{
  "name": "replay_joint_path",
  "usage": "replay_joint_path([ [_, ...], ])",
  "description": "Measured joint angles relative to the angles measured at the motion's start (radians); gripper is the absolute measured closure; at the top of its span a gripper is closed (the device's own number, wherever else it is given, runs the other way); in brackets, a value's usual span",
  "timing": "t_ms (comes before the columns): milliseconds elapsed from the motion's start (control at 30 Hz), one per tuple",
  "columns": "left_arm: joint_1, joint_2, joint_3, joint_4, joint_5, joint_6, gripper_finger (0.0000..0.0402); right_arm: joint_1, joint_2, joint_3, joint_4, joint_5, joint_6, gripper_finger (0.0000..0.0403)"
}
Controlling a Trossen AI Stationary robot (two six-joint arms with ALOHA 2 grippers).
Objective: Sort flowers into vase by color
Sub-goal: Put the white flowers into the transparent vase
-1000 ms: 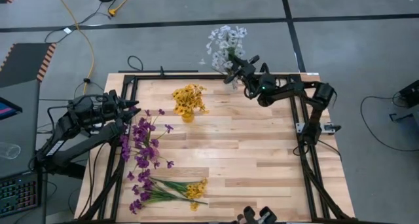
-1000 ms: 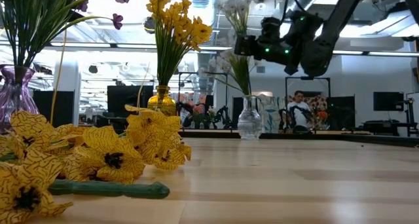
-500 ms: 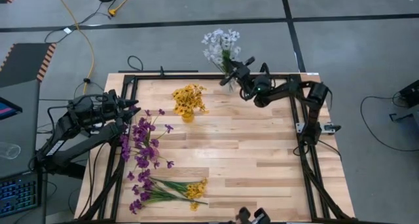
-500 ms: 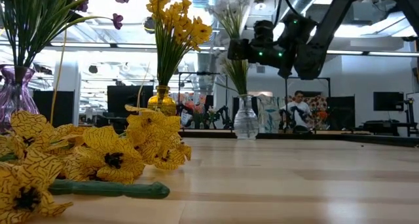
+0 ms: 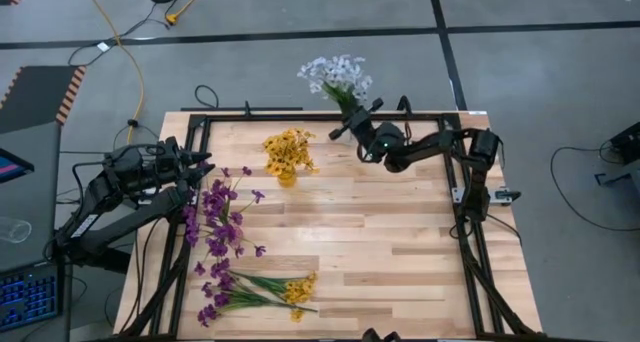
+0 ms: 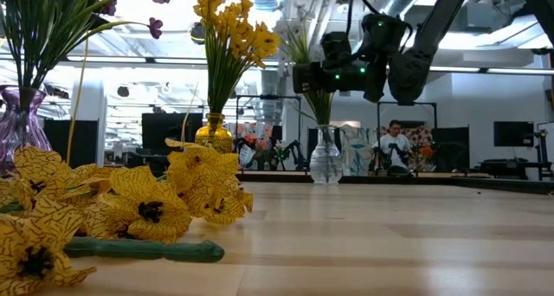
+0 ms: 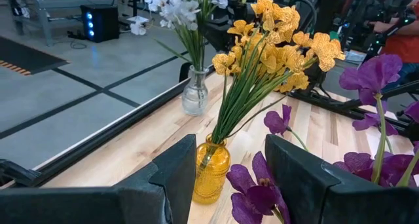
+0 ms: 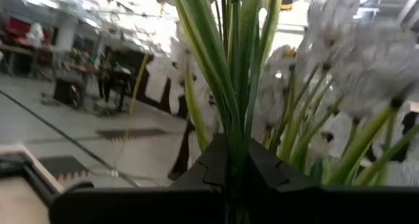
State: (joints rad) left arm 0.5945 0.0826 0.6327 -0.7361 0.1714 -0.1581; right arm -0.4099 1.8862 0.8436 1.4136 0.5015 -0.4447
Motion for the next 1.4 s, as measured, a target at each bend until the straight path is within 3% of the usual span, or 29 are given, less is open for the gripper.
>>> replay_joint_path([
  [267, 0.0, 0.0, 0.0, 0.0, 0.0, 0.0, 0.0233, 0.023, 0.0, -0.001, -0.065, 0.085, -0.012, 0.0349],
  [700, 0.0, 0.0, 0.0, 0.0, 0.0, 0.0, 0.0233, 0.03, 0.0, -0.001, -0.073, 0.112, 0.005, 0.0349],
  [800, 0.0, 0.0, 0.0, 0.0, 0.001, -0.001, 0.0233, 0.042, 0.0, -0.001, -0.05, 0.126, 0.01, 0.0349],
  [1033, 0.0, 0.0, 0.0, 0.0, 0.001, -0.003, 0.0233, 0.09, 0.0, -0.008, -0.014, 0.288, -0.025, 0.0349],
  [1400, 0.0, 0.0, 0.0, 0.0, 0.001, -0.003, 0.0233, 0.109, 0.0, -0.073, 0.133, 0.29, -0.035, 0.0349],
])
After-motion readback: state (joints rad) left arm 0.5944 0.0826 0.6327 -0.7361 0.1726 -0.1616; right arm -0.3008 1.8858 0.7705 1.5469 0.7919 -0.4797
